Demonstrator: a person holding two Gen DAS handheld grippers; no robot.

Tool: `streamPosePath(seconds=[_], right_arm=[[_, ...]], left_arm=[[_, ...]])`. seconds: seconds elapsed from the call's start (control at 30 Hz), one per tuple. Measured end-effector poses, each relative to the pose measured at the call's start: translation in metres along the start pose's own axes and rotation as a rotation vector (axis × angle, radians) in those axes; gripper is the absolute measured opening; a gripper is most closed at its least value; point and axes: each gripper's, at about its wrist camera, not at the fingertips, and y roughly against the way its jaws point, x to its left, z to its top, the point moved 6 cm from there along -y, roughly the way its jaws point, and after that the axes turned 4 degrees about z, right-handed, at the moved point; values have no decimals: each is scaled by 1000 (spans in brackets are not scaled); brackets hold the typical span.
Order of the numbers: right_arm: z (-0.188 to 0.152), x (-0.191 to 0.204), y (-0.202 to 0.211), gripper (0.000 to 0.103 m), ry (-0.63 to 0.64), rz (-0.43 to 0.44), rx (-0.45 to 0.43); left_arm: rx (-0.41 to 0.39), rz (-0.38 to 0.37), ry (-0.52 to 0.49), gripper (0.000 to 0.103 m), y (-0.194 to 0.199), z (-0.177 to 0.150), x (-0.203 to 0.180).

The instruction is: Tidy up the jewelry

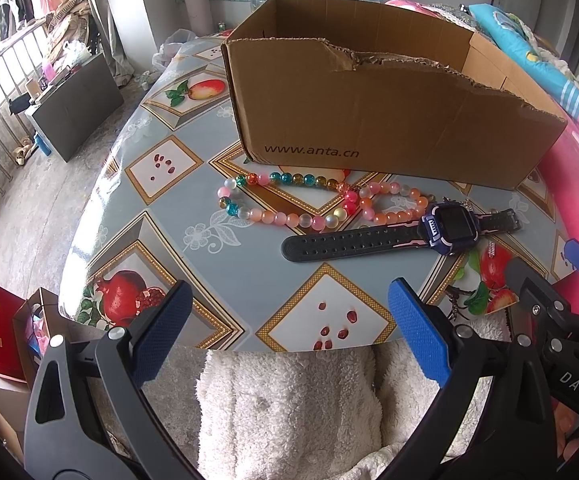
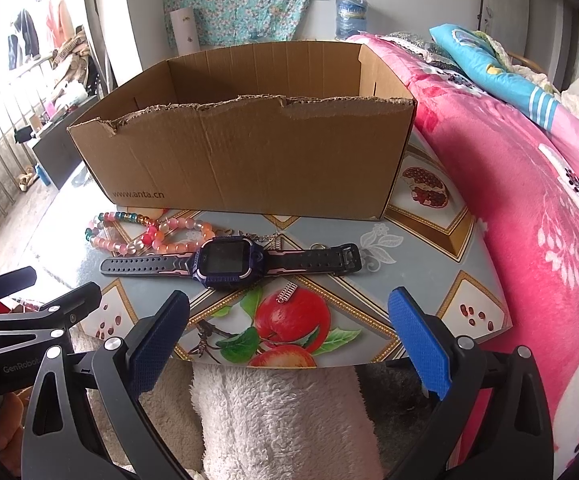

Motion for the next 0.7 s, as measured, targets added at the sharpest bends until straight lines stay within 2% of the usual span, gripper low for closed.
streamPosePath(seconds=[0.7], right_arm=[[5, -1, 1, 97, -3, -7, -10]], left_arm=[[-1, 3, 0, 94, 1, 2, 4]])
